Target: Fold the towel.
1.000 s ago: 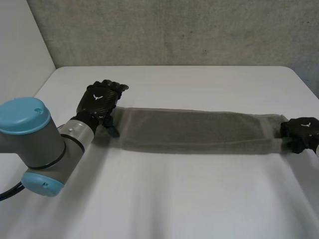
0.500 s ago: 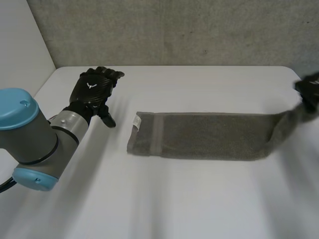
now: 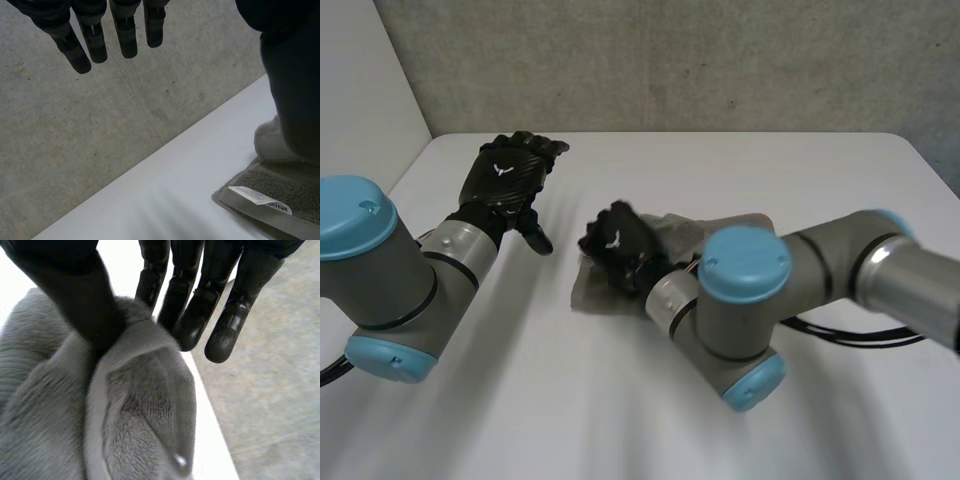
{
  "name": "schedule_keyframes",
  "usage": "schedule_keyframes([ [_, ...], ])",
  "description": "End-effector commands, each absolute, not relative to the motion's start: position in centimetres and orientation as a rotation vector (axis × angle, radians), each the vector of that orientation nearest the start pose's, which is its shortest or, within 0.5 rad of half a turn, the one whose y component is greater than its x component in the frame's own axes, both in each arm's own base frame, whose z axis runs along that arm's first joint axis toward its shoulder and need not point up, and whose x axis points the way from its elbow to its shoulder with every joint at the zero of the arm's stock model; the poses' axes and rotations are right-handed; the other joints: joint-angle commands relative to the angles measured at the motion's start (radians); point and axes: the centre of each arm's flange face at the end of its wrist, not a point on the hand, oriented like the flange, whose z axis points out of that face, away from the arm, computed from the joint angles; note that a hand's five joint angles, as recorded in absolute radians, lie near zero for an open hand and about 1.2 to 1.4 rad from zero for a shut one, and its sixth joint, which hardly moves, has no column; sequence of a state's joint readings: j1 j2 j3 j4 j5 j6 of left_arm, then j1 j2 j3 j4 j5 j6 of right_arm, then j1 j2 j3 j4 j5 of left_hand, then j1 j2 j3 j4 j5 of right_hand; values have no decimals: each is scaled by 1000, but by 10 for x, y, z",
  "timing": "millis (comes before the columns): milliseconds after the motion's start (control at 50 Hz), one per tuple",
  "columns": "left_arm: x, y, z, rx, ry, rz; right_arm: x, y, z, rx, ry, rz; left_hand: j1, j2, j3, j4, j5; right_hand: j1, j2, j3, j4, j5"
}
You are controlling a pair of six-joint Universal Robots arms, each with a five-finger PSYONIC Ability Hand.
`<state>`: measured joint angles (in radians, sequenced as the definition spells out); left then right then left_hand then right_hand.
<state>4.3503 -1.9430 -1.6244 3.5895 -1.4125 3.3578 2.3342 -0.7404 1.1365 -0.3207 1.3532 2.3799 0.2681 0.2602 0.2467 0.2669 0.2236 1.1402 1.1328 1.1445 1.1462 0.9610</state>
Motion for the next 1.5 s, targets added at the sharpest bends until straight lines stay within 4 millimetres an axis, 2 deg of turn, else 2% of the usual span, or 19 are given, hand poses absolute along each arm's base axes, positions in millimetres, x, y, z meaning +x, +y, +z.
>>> schedule_keyframes([
  [20,-269,-300,207,854,2202,-2385,421,-232,131,-1669,1501,-1996,-87,-79,-66,-86,-217,-966,-958,-970,-972,-961],
  [160,-272,-298,208,861,2199,-2394,404,-232,171,-1538,1562,-2060,-87,-79,-66,-86,-217,-966,-958,-970,-972,-961],
  [200,-272,-297,208,863,2201,-2393,385,-237,196,-1407,1611,-2070,-87,-79,-66,-86,-217,-966,-958,-970,-972,-961],
  [220,-272,-297,208,863,2201,-2393,385,-237,196,-1407,1611,-2070,-87,-79,-66,-86,-217,-966,-958,-970,-972,-961],
  [260,-273,-297,208,868,2203,-2392,355,-255,213,-1254,1714,-2086,-87,-79,-66,-86,-217,-966,-958,-970,-972,-961],
  [280,-273,-297,208,868,2203,-2392,355,-255,213,-1253,1714,-2086,-87,-79,-66,-86,-217,-966,-958,-970,-972,-961],
  [320,-275,-295,207,876,2205,-2393,328,-263,216,-1149,1826,-2044,-84,-76,-63,-83,-214,-966,-958,-970,-972,-961],
  [340,-275,-295,207,876,2205,-2393,328,-263,216,-1149,1827,-2043,-84,-76,-63,-83,-214,-966,-958,-970,-972,-961],
  [360,-278,-293,206,889,2208,-2395,315,-265,214,-1115,1888,-2008,-81,-73,-60,-80,-211,-966,-958,-970,-972,-961],
  [380,-278,-293,206,889,2208,-2395,315,-265,214,-1114,1889,-2008,-81,-73,-60,-80,-211,-966,-958,-970,-972,-961],
  [420,-285,-288,205,922,2211,-2404,291,-271,204,-1077,2009,-1937,-75,-67,-54,-74,-205,-966,-958,-970,-972,-961],
  [440,-285,-288,205,922,2211,-2405,291,-271,204,-1077,2009,-1936,-75,-67,-54,-74,-205,-966,-958,-970,-972,-961],
  [480,-294,-283,207,959,2204,-2425,272,-273,195,-1056,2077,-1893,-72,-64,-51,-71,-202,-966,-958,-970,-972,-961],
  [580,-318,-268,202,1059,2211,-2448,252,-275,183,-1046,2133,-1836,-72,-64,-51,-71,-202,-966,-958,-970,-972,-961],
  [760,-368,-255,180,1234,2227,-2463,246,-270,169,-1039,2175,-1770,-75,-67,-54,-74,-205,-966,-958,-970,-972,-961],
  [1020,-399,-267,143,1303,2235,-2448,249,-268,164,-1053,2177,-1752,-52,-44,-30,-50,-182,-966,-958,-970,-972,-961],
  [1260,-398,-278,127,1298,2207,-2394,248,-271,155,-1049,2201,-1739,-40,-32,-19,-39,-170,-903,-895,-907,-909,-898],
  [1360,-389,-289,126,1217,2170,-2361,250,-273,148,-1052,2214,-1729,-37,-29,-16,-36,-167,-856,-848,-860,-862,-851],
  [1500,-361,-317,122,1077,2067,-2235,248,-276,142,-1045,2256,-1728,-37,-29,-16,-36,-167,-826,-819,-831,-832,-822],
])
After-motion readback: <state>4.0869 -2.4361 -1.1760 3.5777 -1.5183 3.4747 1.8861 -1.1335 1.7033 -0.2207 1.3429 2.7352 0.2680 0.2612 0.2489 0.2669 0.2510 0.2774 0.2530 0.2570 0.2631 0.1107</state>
